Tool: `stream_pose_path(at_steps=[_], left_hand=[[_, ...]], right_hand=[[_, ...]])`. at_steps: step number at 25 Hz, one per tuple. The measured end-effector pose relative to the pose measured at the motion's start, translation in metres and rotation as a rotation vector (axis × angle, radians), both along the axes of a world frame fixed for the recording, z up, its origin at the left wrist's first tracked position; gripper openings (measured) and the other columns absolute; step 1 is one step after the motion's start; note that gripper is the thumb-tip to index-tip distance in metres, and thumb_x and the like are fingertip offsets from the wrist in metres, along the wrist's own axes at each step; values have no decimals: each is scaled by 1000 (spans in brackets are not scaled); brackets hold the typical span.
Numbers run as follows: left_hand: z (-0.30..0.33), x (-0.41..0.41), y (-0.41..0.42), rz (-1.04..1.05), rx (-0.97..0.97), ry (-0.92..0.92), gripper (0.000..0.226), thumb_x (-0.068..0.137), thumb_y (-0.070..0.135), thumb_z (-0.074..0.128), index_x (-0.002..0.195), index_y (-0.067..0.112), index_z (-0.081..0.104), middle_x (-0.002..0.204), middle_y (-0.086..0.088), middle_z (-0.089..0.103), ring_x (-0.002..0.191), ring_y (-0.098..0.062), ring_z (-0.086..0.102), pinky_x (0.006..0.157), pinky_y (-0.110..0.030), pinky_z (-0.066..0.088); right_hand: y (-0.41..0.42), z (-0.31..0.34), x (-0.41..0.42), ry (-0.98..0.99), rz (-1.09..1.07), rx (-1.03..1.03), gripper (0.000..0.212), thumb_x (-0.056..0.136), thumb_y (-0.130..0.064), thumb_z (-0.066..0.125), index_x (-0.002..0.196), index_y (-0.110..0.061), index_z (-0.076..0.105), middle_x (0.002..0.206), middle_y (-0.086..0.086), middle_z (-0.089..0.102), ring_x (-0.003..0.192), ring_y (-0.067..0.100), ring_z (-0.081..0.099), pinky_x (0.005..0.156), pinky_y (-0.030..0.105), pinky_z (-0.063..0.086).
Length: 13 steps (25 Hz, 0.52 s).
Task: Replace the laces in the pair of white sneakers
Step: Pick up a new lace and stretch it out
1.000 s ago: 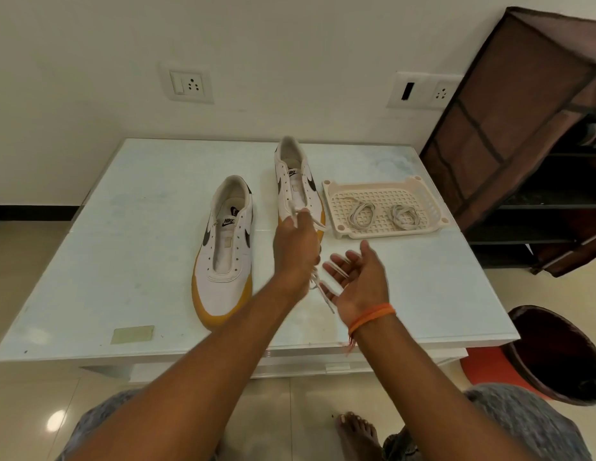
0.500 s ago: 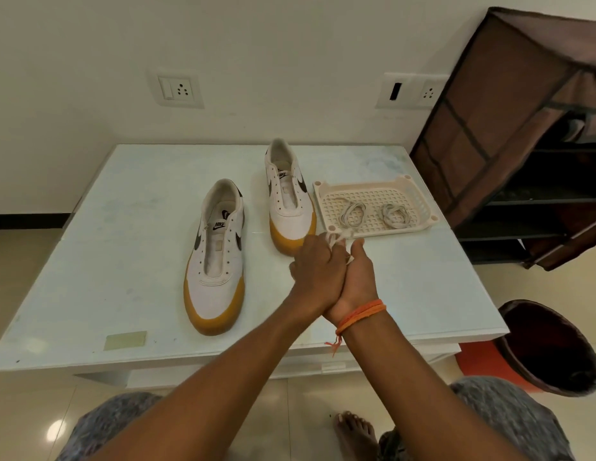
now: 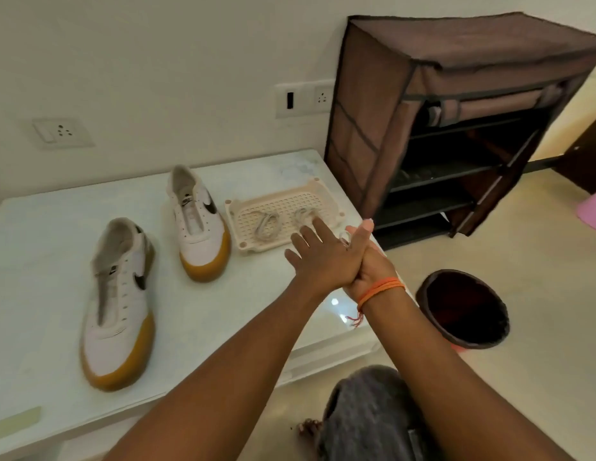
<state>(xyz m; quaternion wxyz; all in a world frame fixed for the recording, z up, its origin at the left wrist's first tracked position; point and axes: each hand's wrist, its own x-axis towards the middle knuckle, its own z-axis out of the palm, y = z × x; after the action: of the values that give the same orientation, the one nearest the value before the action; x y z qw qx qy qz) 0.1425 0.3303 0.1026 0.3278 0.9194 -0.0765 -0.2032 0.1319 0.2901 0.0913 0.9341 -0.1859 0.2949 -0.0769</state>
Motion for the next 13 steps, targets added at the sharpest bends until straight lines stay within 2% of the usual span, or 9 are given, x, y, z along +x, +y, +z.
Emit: stream_pose_path(at_steps=[1,3,5,6,7,8,9,11,13], left_hand=[[-8,0,-24,-35,12,-29,98,84,81,15,155,14,8,160,-17,13,146,-38,13,117,-54,12],[-28,-2,-68,-139,-54,82,100,82,83,15,148,10,32,149,-19,37,134,-37,39,111,-51,32],[-54,-3,-89,-243,41,160,92,87,79,18,138,7,45,140,-18,48,125,-34,48,106,-45,39],[-71,-2,-97,-311,172,99,80,92,71,26,136,7,44,139,-18,47,125,-33,47,104,-43,39],[-87,-2,-100,-373,325,-33,66,96,61,36,135,9,42,137,-17,45,124,-32,44,100,-41,40],[-99,-1,-100,-413,447,-175,56,95,53,46,132,11,41,134,-15,43,122,-30,44,96,-38,41],[-106,0,-99,-429,516,-277,53,93,50,53,129,12,42,131,-12,43,119,-28,44,93,-36,43],[-117,9,-99,-413,515,-331,56,87,50,62,126,14,43,126,-9,43,115,-25,44,89,-34,44],[-120,19,-98,-399,450,-307,62,82,54,67,126,16,44,124,-7,44,114,-24,45,89,-34,45]], right_hand=[[-39,-11,-8,64,-26,-105,48,81,-35,75,118,-7,61,129,24,58,110,32,62,100,50,47],[-103,-32,-22,218,-51,-222,15,91,-18,65,99,-6,63,95,18,71,78,24,69,72,39,59],[-154,-61,-34,354,-97,-195,16,96,-16,58,82,-8,55,63,9,65,48,8,61,45,22,51],[-178,-72,-41,460,-119,-219,22,98,-15,54,77,-8,51,63,10,62,46,2,59,43,17,47],[-202,-86,-51,536,-160,-228,22,100,-18,50,80,-8,52,78,12,65,61,-4,64,51,14,48],[-224,-100,-60,583,-169,-205,19,101,-24,48,96,-8,57,102,10,65,92,-1,65,67,17,50],[-248,-115,-65,629,-223,-141,26,100,-29,48,118,-11,55,123,7,59,117,10,57,78,25,50],[-284,-140,-69,692,-331,-32,45,101,-32,44,143,-19,39,149,7,40,137,26,38,96,37,44],[-312,-172,-69,632,-508,203,49,102,-37,38,148,-22,31,157,7,27,143,33,27,105,46,36]])
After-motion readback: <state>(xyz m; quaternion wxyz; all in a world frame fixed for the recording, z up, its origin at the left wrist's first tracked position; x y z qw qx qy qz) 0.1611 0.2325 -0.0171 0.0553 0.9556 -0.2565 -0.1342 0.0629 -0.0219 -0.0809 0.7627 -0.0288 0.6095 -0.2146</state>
